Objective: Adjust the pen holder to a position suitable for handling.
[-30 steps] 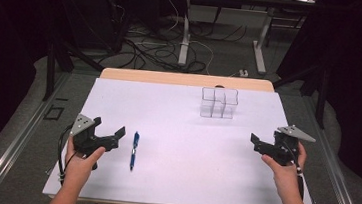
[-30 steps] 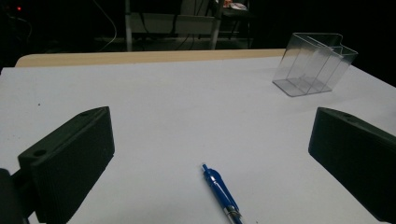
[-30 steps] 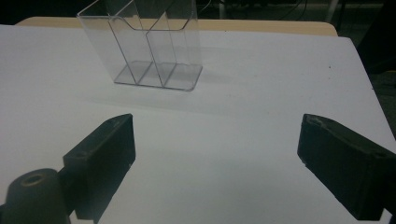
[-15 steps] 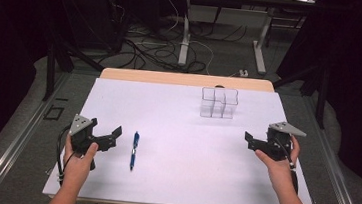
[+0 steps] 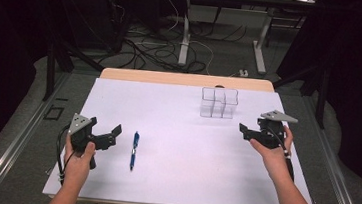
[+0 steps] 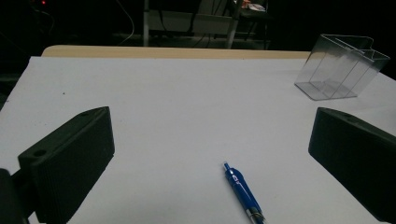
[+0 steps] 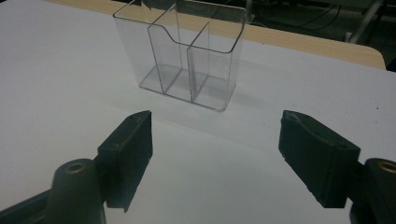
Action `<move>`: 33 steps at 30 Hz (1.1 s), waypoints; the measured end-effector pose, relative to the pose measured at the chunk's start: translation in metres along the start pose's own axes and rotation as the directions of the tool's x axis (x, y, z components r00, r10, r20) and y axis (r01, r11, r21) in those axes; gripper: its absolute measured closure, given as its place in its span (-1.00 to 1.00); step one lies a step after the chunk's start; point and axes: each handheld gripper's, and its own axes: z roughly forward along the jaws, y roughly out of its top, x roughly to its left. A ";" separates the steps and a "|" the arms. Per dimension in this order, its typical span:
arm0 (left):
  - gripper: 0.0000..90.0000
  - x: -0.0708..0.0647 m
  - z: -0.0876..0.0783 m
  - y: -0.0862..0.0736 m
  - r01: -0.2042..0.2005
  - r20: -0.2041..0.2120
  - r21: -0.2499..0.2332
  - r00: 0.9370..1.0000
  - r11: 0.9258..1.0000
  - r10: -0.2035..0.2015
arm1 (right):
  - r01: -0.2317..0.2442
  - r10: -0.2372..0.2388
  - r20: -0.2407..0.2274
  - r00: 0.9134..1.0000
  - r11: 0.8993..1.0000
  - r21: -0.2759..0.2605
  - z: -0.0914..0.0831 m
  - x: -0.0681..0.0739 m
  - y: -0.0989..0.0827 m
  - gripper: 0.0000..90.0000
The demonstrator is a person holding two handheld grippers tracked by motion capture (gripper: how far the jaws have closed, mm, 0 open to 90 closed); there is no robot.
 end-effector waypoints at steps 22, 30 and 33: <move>-1.00 0.003 -0.003 0.000 0.009 -0.005 0.006 1.000 1.000 -0.009 | -0.157 0.156 0.022 0.987 0.966 0.204 0.046 -0.006 0.068 -0.18; -1.00 0.004 -0.003 -0.001 0.018 -0.003 0.003 1.000 1.000 -0.018 | -0.156 0.147 0.053 0.988 0.949 0.272 0.061 -0.003 0.089 -0.05; -1.00 0.005 -0.003 -0.001 0.024 -0.005 0.000 1.000 1.000 -0.024 | -0.153 0.140 0.064 0.988 0.945 0.290 0.067 -0.002 0.095 0.00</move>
